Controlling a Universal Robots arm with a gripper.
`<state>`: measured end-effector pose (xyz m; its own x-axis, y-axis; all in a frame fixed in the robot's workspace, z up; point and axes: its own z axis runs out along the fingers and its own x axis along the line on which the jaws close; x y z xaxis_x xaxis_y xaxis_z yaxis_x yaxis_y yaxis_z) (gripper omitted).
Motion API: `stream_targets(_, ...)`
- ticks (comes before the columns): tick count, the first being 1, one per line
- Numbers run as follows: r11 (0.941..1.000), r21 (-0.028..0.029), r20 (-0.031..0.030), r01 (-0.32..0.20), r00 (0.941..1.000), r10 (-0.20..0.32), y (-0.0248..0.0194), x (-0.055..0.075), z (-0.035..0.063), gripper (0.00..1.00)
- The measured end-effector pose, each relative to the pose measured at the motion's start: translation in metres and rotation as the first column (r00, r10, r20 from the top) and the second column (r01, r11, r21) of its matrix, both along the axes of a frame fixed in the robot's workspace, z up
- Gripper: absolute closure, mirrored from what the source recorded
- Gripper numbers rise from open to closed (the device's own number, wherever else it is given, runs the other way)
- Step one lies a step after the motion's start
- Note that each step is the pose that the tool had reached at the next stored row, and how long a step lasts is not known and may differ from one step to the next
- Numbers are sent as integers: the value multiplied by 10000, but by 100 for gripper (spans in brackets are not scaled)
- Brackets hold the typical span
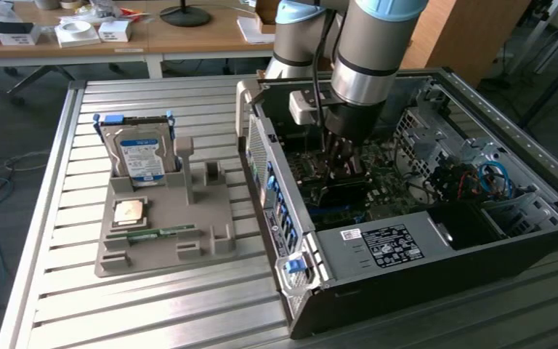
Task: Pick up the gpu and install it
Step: 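Press down on the gpu until it lock into place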
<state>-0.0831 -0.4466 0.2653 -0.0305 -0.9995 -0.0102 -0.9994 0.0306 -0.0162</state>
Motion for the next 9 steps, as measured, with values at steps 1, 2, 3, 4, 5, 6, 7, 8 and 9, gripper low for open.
stream_targets(1, 10000, 2, 1, 0, 10000, 0, 0, 0, -1, 89)
stream_targets(2, 10000, 3, 2, 0, 10000, 0, 1, -2, -3, 89)
stream_targets(3, 10000, 2, 3, 1, 10000, -1, 0, -5, -4, 89)
stream_targets(4, 10000, 1, 1, 0, 10000, 0, 0, -7, -6, 89)
stream_targets(5, 10000, 1, 1, -1, 10000, 1, 0, -10, -7, 89)
stream_targets(6, 10000, 0, 0, -1, 10000, 1, 0, -12, -8, 89)
stream_targets(7, 10000, 1, 1, -1, 10000, 1, 0, -16, -11, 89)
stream_targets(8, 10000, 2, 3, 0, 10000, 0, 0, -19, -13, 89)
stream_targets(9, 10000, 5, 4, -1, 10000, 1, 1, -23, -15, 89)
